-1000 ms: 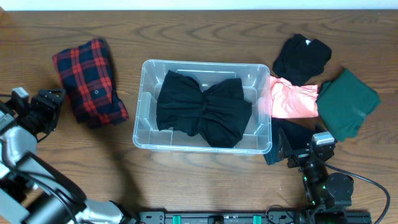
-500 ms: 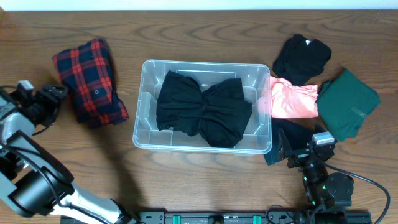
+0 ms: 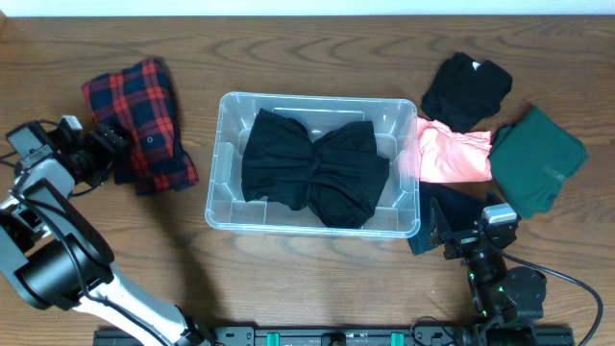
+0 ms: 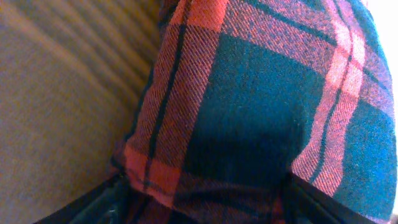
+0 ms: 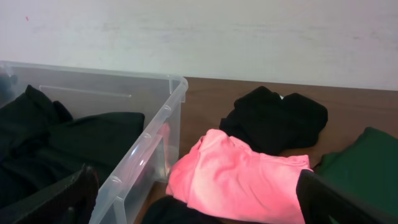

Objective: Pack container
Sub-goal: 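Grasp the red-and-black plaid shirt with the left gripper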

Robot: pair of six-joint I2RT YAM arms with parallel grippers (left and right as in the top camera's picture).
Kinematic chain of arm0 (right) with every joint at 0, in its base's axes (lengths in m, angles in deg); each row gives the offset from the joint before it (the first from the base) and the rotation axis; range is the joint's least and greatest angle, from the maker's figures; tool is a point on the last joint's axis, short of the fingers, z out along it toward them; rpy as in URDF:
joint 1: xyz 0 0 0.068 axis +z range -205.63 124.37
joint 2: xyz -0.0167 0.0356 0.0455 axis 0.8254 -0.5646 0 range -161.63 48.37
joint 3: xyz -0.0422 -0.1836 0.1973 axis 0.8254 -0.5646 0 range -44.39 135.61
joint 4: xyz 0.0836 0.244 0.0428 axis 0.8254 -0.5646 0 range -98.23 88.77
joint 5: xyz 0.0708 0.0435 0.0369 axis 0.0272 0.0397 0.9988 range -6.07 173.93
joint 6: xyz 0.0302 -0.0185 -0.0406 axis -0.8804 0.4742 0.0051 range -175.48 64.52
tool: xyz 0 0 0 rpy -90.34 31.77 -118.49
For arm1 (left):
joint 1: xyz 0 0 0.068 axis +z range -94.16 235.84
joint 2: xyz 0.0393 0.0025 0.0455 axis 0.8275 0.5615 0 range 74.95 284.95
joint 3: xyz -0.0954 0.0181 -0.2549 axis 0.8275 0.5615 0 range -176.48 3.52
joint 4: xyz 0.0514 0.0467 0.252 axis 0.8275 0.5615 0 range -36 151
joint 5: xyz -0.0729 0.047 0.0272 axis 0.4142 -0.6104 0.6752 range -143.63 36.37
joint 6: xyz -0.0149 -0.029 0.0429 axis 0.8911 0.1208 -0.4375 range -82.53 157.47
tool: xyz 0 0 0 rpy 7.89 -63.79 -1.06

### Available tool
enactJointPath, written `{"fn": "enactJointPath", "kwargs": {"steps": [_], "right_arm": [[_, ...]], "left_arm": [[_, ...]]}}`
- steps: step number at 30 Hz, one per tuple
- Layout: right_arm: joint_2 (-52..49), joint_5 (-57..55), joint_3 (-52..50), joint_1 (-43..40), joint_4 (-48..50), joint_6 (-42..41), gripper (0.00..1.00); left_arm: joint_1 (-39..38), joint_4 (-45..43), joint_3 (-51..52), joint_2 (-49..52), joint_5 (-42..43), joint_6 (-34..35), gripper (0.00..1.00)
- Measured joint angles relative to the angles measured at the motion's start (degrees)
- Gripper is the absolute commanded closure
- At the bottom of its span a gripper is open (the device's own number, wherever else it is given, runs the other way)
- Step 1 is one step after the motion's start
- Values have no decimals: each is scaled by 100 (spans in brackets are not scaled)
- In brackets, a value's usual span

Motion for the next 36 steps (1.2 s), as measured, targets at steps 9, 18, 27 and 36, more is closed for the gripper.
{"fn": "enactJointPath", "kwargs": {"steps": [9, 18, 27, 36], "right_arm": [[0, 0, 0, 0, 0, 0, 1], [0, 0, 0, 0, 0, 0, 1], [0, 0, 0, 0, 2, 0, 1], [0, 0, 0, 0, 0, 0, 1]], "left_arm": [[-33, -81, -129, 238, 136, -114, 44], [94, 144, -179, 157, 426, -131, 13], [1025, 299, -140, 70, 286, -127, 5], [413, -208, -70, 74, 247, -151, 2]]}}
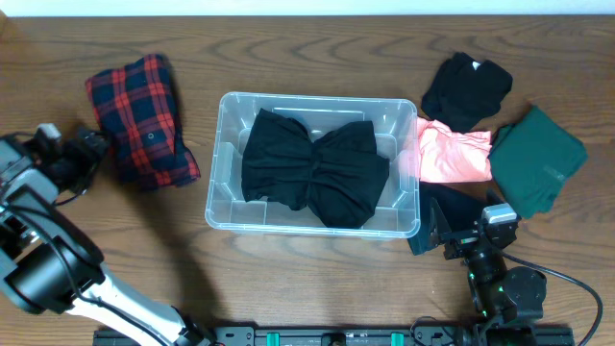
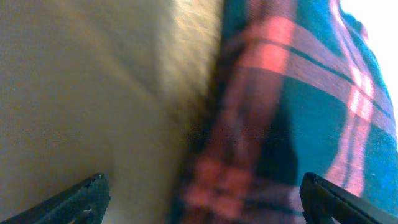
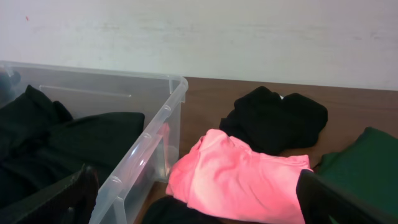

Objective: Pack container
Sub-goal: 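Grasp the red-and-black plaid shirt with the left gripper, then lift the plaid shirt and carry it into the bin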

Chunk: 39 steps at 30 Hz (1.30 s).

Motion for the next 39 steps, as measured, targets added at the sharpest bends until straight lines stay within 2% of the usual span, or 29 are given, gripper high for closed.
{"fn": "enactJointPath", "kwargs": {"steps": [7, 15, 17, 18, 19, 26, 29, 33, 39], "right_arm": [[0, 0, 0, 0, 0, 0, 1], [0, 0, 0, 0, 2, 0, 1], [0, 0, 0, 0, 2, 2, 1], [0, 0, 0, 0, 2, 0, 1], [0, 0, 0, 0, 2, 0, 1], [0, 0, 0, 0, 0, 0, 1], [0, 0, 0, 0, 2, 0, 1], [0, 0, 0, 0, 0, 0, 1], [0, 0, 0, 0, 2, 0, 1]], "left_arm": [[-584, -293, 35, 24, -2, -96, 3], [-695, -221, 55, 24, -262, -166, 37], [-710, -168, 57, 24, -308, -264, 50], [-715, -131, 57, 24, -326, -286, 64], [-715, -109, 57, 24, -330, -345, 94], [-715, 221, 55, -11, -352, -450, 94], [-726, 627, 66, -240, -404, -452, 94], [-756, 1207, 138, -992, -448, -466, 94], [-778, 1987, 157, -2789, -111, -555, 94]]}}
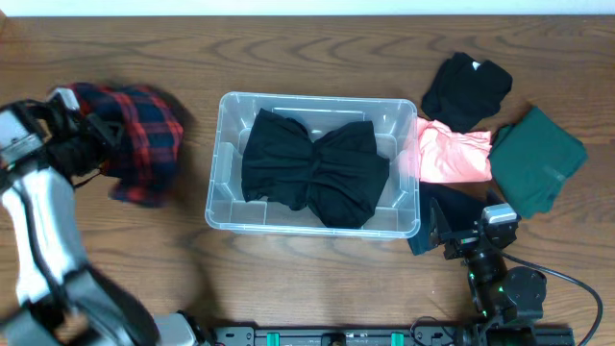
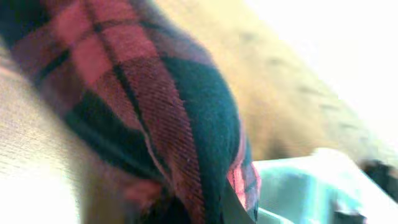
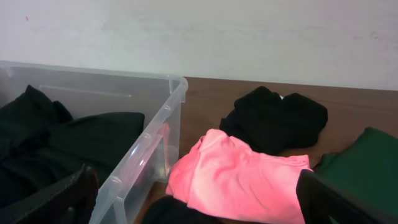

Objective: Pack container
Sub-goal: 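Lift the plaid shirt and carry it into the bin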

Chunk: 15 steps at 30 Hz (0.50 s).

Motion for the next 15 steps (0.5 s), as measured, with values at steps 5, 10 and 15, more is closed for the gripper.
{"fn": "enactJointPath", "kwargs": {"steps": [5, 10, 15], "right_arm": [[0, 0, 0, 0, -2, 0, 1], [0, 0, 0, 0, -2, 0, 1], [0, 0, 0, 0, 0, 2, 1]], "left_arm": [[-4, 466, 4, -1462, 446, 20, 94], [-348, 376, 11, -2592, 1220, 155, 94], [-1340, 55, 11, -3294, 1716, 269, 94]]}}
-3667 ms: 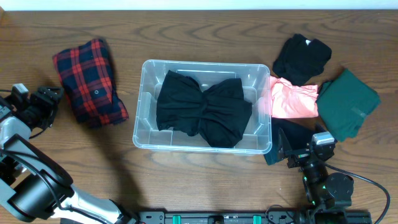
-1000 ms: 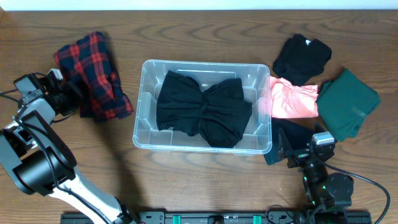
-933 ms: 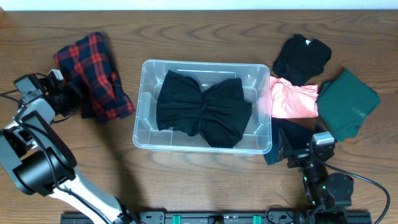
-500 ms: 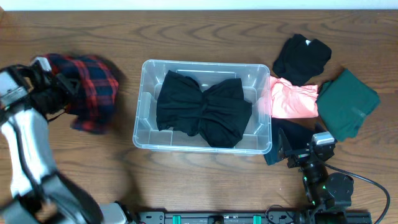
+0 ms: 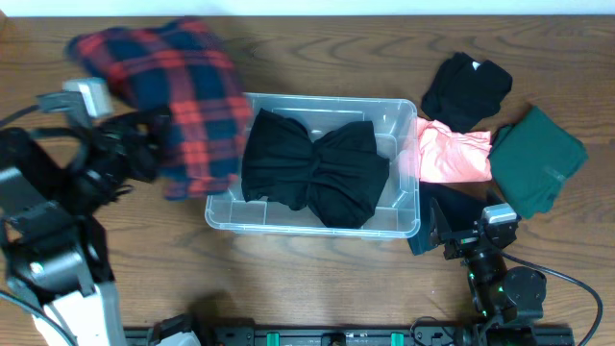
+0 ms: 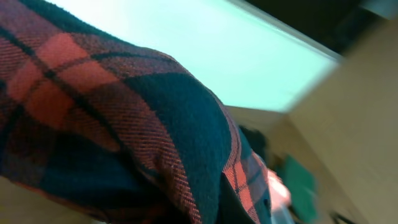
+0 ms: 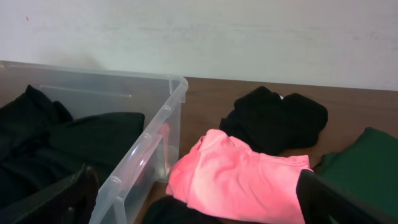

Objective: Pack container
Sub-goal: 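Lift the plaid shirt and carry it into the bin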

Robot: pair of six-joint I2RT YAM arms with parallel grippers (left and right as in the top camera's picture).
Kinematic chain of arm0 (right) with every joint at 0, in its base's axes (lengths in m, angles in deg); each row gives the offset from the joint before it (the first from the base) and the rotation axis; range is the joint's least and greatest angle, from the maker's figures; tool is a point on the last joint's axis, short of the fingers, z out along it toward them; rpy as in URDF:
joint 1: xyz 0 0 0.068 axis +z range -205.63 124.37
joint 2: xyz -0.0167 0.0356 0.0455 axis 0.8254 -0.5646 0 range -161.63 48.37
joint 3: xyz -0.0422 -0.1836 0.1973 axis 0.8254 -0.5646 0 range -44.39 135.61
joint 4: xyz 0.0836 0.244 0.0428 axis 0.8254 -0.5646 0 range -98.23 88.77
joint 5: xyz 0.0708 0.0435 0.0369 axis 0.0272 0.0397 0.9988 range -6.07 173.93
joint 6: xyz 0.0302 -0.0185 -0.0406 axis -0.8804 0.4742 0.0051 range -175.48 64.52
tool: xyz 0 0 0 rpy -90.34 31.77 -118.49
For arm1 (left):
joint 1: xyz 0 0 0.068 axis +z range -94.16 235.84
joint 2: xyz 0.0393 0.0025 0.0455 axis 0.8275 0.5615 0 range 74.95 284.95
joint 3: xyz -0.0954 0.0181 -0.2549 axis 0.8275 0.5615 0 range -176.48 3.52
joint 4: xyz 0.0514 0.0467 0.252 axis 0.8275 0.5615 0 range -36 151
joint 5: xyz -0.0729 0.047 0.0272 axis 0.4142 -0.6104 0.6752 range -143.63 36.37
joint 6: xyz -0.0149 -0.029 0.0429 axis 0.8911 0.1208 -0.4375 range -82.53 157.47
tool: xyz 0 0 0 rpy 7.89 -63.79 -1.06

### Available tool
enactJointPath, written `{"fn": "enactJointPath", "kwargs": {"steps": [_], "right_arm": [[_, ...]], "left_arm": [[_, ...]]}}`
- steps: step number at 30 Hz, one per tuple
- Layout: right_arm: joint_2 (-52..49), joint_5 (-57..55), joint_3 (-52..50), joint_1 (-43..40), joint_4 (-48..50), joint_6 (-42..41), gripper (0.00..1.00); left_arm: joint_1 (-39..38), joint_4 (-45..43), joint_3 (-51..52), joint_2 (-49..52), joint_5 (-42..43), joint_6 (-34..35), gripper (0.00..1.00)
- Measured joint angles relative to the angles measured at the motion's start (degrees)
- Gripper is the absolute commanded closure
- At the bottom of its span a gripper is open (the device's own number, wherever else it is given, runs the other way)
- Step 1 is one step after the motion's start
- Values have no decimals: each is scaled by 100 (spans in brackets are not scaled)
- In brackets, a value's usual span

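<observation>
A red and navy plaid shirt [image 5: 178,91] hangs in the air, draped over the left edge of the clear plastic container [image 5: 317,98]. My left gripper [image 5: 135,154] is shut on it from the left. In the left wrist view the plaid shirt [image 6: 124,137] fills the frame and hides the fingers. A black garment [image 5: 312,173] lies in the container. My right gripper [image 5: 452,235] stands open, low at the container's right front corner, its open span [image 7: 196,186] facing a pink shirt [image 7: 239,177].
Right of the container lie a black garment [image 5: 468,88], the pink shirt [image 5: 452,154], a green garment [image 5: 538,159] and a dark one [image 5: 459,207] under the right gripper. The container's rim [image 7: 149,134] is close to the right gripper's left.
The plaid shirt has moved up and to the right with my left gripper. It hung left of the container and now overlaps the container's left edge. The right arm is unmoved.
The plaid shirt lay on the table left of the container with my left gripper at its left edge. Then the gripper was open a little left of it. Then the shirt was bunched and lifted in the gripper, and now it hangs over the container's left edge.
</observation>
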Motion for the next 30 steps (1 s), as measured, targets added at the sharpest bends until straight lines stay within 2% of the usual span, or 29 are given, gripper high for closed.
{"fn": "enactJointPath", "kwargs": {"steps": [5, 9, 15, 23, 30], "right_arm": [[0, 0, 0, 0, -2, -2, 1], [0, 0, 0, 0, -2, -2, 1], [0, 0, 0, 0, -2, -2, 1], [0, 0, 0, 0, 0, -2, 1], [0, 0, 0, 0, 0, -2, 1]], "left_arm": [[-1333, -83, 0, -81, 216, -181, 94], [-2400, -85, 17, 372, 114, -463, 94], [-3453, 146, 151, 1602, -761, -881, 94], [-3552, 885, 223, 2905, -2253, -966, 94], [-3436, 1731, 221, 3115, -3738, -229, 94]]}}
